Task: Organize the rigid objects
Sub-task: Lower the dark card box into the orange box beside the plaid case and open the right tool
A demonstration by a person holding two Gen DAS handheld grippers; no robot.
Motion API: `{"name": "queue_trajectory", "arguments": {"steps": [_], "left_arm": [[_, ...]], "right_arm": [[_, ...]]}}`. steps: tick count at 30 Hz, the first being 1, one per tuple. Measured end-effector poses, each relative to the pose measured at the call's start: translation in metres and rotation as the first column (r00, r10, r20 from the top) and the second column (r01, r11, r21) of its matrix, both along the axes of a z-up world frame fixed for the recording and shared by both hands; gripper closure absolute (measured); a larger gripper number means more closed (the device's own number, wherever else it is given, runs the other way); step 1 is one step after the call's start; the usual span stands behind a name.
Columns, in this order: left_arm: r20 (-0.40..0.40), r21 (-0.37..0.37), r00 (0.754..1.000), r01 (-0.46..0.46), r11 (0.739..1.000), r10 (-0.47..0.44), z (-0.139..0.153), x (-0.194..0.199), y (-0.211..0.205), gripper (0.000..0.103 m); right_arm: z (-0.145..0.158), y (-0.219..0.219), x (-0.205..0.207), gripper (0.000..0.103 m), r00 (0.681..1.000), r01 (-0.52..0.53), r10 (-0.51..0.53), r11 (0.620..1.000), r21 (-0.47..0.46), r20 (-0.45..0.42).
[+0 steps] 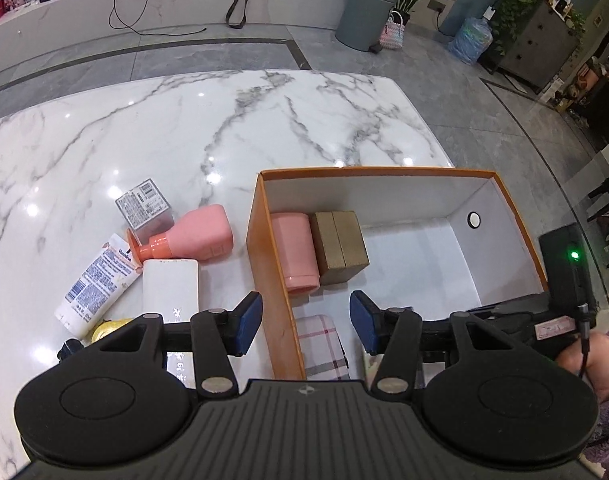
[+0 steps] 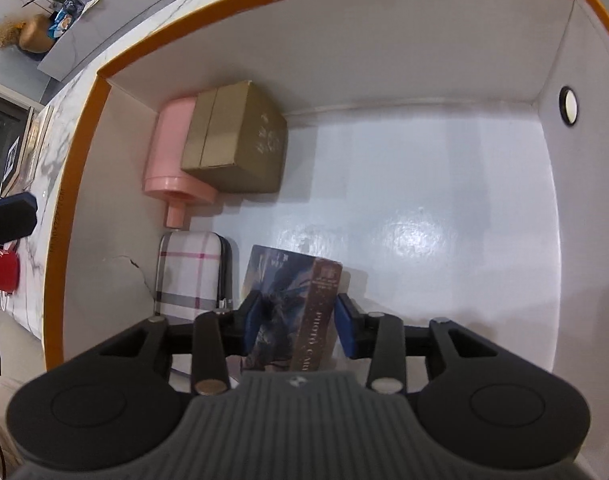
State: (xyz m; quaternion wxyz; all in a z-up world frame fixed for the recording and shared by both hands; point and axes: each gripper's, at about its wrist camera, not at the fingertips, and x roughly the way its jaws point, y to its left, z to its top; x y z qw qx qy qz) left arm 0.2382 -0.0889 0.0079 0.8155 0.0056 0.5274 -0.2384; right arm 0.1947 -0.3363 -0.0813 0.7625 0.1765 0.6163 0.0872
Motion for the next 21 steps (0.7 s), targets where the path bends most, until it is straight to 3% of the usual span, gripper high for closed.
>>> {"name": "queue_trajectory", "arguments": {"steps": [5,12,17,21], "left_arm": [[0.004,0.005,1.000,0.002,1.000,-0.002,0.001,-0.005,0.006,0.043],[0.019,0.016,1.000,-0.019,1.000,0.019,0.004,-0.012,0.028,0.043],[0.041,0.002,0.996,-0.085,0.996,0.085,0.013,-0.018,0.060,0.043],[0.052,0.009,0.984,-0.170,0.985,0.169,0.016,-0.023,0.090,0.043]], "right_arm": [[0.000,0.017,0.003,0.064,1.000,-0.031,0.031,0.999,0.012,-0.005],[0.005,0.027,0.002,0.060,0.999,-0.050,0.050,0.994,-0.092,-0.005],[0.035,0.032,-0.008,0.059,0.991,-0.055,0.070,0.990,-0.133,0.112],[0.074,0.053,-0.018,0.059,0.953,-0.110,0.140,0.986,-0.124,0.270]]}}
